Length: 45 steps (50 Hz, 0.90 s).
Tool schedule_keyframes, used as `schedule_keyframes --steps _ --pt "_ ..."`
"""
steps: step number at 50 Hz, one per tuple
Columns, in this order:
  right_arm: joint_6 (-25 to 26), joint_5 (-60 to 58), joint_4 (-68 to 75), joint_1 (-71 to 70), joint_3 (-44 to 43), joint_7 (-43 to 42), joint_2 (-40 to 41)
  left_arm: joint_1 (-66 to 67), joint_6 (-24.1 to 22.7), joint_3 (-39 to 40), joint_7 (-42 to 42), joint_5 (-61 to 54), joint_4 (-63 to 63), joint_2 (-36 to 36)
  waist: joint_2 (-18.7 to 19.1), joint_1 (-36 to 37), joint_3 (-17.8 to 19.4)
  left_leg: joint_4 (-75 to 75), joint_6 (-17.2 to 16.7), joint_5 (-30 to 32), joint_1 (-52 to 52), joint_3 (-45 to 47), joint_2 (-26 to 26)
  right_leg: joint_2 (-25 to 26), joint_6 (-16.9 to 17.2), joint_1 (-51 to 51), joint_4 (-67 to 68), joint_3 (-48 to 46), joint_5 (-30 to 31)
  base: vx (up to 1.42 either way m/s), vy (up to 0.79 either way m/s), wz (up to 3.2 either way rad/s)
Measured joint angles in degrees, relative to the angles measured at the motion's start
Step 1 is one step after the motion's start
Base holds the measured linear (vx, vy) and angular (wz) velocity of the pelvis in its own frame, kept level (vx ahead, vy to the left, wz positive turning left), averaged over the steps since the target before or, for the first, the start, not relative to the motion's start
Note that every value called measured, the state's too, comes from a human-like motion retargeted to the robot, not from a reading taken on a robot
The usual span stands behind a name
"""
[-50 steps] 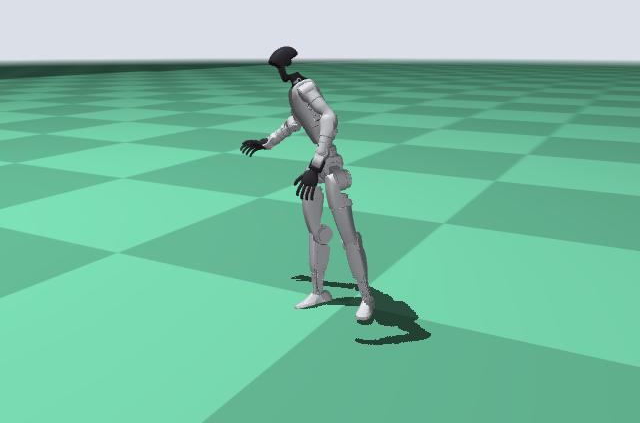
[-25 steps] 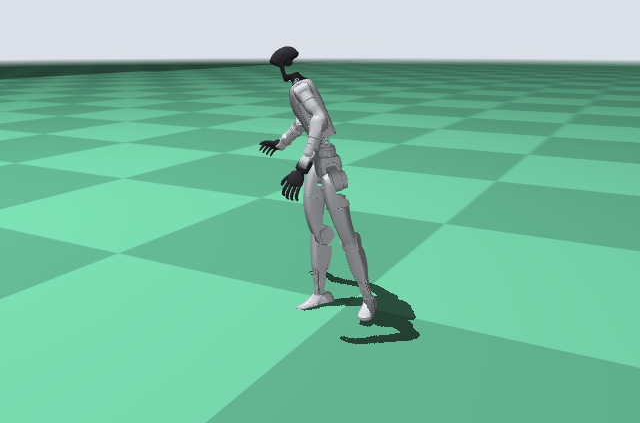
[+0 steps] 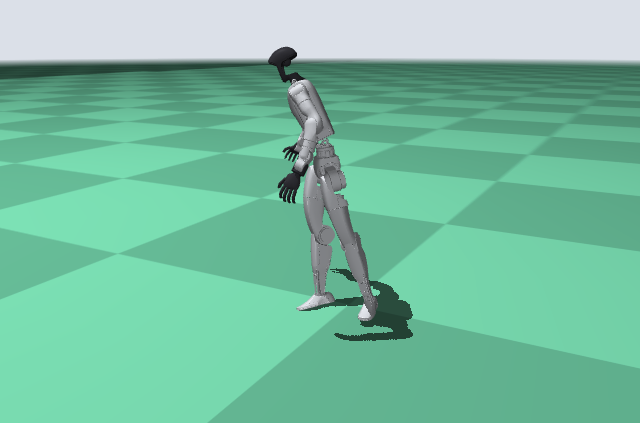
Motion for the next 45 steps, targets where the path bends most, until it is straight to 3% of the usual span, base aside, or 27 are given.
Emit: schedule_keyframes --steps 5,9,12,19,23,25,30,32,35,40,45 --pt "-10.2 6.7 -15.7 7.4 4.6 21.3 0.4 1.2 -1.0 -0.4 -3.7 3.7 1.9 -0.1 -0.8 -1.5 -0.2 0.8 0.2 -0.2 0.3 1.2 0.3 0.7 0.0 0.0 0.0 0.9 0.3 0.01 -0.05 -0.24" --pt "-9.4 9.3 -16.2 9.6 3.6 28.0 0.6 1.0 -0.8 -0.6 -5.9 4.5 1.9 0.4 -1.3 -2.2 -0.3 1.0 0.3 -0.3 0.6 1.6 0.5 1.0 0.0 0.3 0.0 1.2 0.4 0.0 -0.01 -0.04" --pt "-6.6 6.3 -8.9 9.6 0.8 22.8 0.8 0.5 -0.9 -0.4 -4.8 3.4 1.1 0.9 -1.5 -2.3 -0.3 0.9 0.4 -0.3 0.7 1.4 0.5 0.9 0.0 0.4 0.0 1.0 0.4 0.0 0.0 0.0" --pt "4.4 6.8 10.1 3.4 -8.4 1.2 -0.1 -1.0 0.3 0.7 -0.6 -2.1 -0.6 1.7 -1.7 -2.1 0.3 0.6 0.1 -0.4 0.3 0.9 0.2 0.4 0.0 0.1 0.0 0.6 0.1 0.0 0.0 0.0" --pt "4.9 8.0 10.9 1.4 -8.5 -2.3 -0.4 -1.3 0.7 0.4 0.3 -1.8 -0.9 2.0 -1.5 -1.6 1.1 0.7 0.0 -0.5 0.3 1.4 0.1 0.4 0.0 -0.1 0.0 1.1 0.3 0.0 0.0 0.0" --pt "2.6 8.0 7.5 1.6 -5.8 0.8 -0.2 -1.2 0.5 0.1 -0.7 -1.1 -0.7 2.1 -1.4 -1.4 1.4 0.8 0.0 -0.6 0.3 1.8 0.0 0.5 0.0 -0.2 0.0 1.5 0.5 -0.02 0.0 -0.22" --pt "-7.8 5.5 -8.4 5.6 2.2 18.8 -0.3 0.7 -1.3 -0.5 -2.2 3.6 -0.6 2.8 -1.7 -2.0 1.5 1.5 0.1 -0.6 0.5 3.0 -0.1 0.8 0.0 -0.3 0.0 2.4 0.9 -0.01 -0.03 -0.24" --pt "-9.4 11.0 -14.1 6.9 3.6 26.3 -0.2 1.1 -1.2 -0.6 -4.0 3.5 -0.2 2.7 -2.1 -1.9 1.2 1.8 0.2 -0.7 0.6 3.3 0.0 1.0 0.0 -0.4 0.0 2.7 1.1 -0.01 -0.02 -0.09" --pt "-9.5 14.2 -16.5 7.9 4.1 30.3 -0.1 1.1 -1.0 -0.6 -5.0 3.6 0.4 2.8 -2.8 -1.7 0.8 1.9 0.3 -0.6 0.7 3.5 0.1 1.2 0.0 -0.2 0.0 2.6 1.1 0.0 0.0 0.0" --pt "-5.8 7.3 -5.7 8.0 0.4 17.8 0.5 -0.9 -0.8 -0.2 -2.4 3.1 0.3 3.3 -3.8 -0.7 0.0 1.6 0.4 -0.4 0.3 2.4 0.3 1.2 0.0 -0.3 0.0 1.1 1.1 -0.01 -0.01 0.16" --pt "1.7 10.6 5.3 7.1 -7.1 2.7 1.2 -2.9 0.2 1.1 -0.3 -1.5 -1.6 3.3 -4.6 -0.3 -0.1 1.1 0.0 -0.3 -0.6 -0.1 0.6 0.5 0.0 -0.3 0.0 -1.4 0.9 -0.01 0.03 0.48"
